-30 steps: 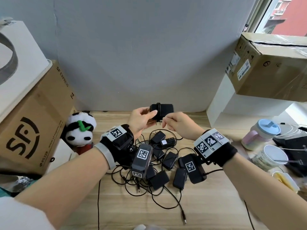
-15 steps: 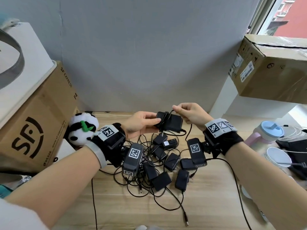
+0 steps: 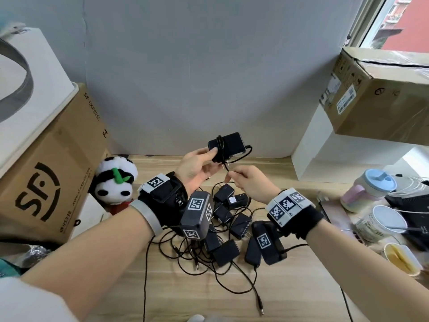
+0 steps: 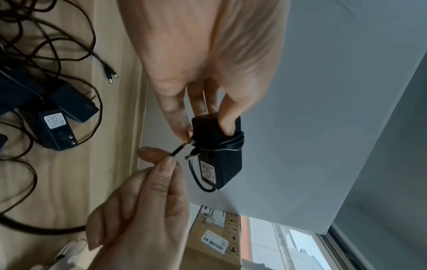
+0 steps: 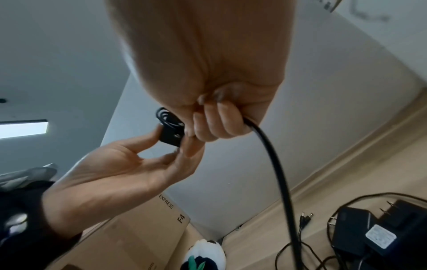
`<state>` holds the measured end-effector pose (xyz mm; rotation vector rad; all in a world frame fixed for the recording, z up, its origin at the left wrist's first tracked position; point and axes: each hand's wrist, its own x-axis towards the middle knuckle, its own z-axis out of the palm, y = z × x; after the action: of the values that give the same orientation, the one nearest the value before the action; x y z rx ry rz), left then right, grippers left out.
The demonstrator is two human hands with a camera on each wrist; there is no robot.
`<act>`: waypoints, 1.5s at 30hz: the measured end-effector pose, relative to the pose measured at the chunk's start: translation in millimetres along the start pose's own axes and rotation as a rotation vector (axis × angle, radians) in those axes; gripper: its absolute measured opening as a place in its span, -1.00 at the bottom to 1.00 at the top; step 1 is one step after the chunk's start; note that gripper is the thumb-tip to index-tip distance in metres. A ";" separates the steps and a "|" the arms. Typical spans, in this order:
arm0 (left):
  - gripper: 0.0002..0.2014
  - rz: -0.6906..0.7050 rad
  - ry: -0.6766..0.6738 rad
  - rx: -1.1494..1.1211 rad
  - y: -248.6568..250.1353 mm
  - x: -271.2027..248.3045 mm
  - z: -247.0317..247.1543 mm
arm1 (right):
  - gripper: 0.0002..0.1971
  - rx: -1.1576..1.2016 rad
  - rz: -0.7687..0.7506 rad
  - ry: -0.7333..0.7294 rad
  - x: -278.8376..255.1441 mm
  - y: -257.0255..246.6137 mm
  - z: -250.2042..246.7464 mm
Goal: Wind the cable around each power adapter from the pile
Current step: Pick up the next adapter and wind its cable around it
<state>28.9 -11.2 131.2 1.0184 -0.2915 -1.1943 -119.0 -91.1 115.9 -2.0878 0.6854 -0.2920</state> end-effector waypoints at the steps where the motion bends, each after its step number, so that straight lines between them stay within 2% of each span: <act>1: -0.68 -0.004 0.024 0.017 -1.6 2.3 -2.3 | -0.67 -0.037 -0.003 -0.014 -1.1 -1.7 -0.3; 4: -0.59 0.012 0.066 0.107 -4.8 4.8 -4.1 | -0.65 -0.091 -0.012 -0.029 -3.9 -8.2 -5.1; 7: -0.67 0.082 0.127 0.237 -5.2 5.3 -4.1 | -0.66 -0.106 -0.036 -0.020 -6.2 -18.9 -15.7; 10: -0.74 0.119 0.119 0.359 -3.7 4.0 -8.2 | -0.69 -0.045 -0.039 0.041 -2.8 -28.2 -33.6; 12: -0.74 0.087 0.062 0.417 -1.0 1.9 -12.9 | -0.68 -0.014 -0.064 0.106 3.0 -31.3 -45.8; 17: -0.78 -0.034 -0.188 0.464 5.6 -10.4 -18.4 | -0.69 0.042 -0.088 0.183 16.9 -22.6 -57.2; 20: -0.76 -0.063 -0.254 0.386 7.4 -14.5 -18.4 | -0.71 0.122 -0.014 0.228 22.3 -7.2 -50.5; 23: -0.68 -0.085 -0.272 0.191 9.4 -17.1 -14.6 | -0.67 0.208 0.102 0.197 24.1 8.9 -33.8; 26: -0.75 -0.064 -0.207 0.036 13.0 -15.5 -6.4 | -0.63 0.084 0.110 0.110 16.8 13.0 -11.0; 30: -0.78 0.039 -0.056 0.018 14.1 -6.7 1.9 | -0.63 -0.142 0.031 -0.005 -0.6 -0.5 3.8; 34: -0.66 0.106 0.094 0.136 3.4 -0.3 1.7 | -0.66 -0.164 -0.048 -0.020 -5.9 -11.6 -0.4; 36: -0.67 0.133 0.152 0.246 -1.5 1.4 1.2 | -0.65 -0.167 -0.072 -0.001 -5.7 -14.6 -6.9; 40: -0.73 0.189 0.171 0.444 -5.0 3.4 0.8 | -0.66 -0.099 -0.083 0.005 -6.5 -17.4 -24.9; 43: -0.74 0.136 0.142 0.478 -5.5 2.8 -0.1 | -0.79 -0.075 -0.082 0.071 -4.3 -16.9 -39.6; 45: -0.73 0.085 0.111 0.444 -7.1 1.1 -1.6 | -0.89 0.080 -0.055 0.141 -2.0 -16.8 -49.6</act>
<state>26.0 -11.5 124.5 1.4370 -0.5218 -1.0119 -136.7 -116.4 158.1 -2.0258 0.6883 -0.4936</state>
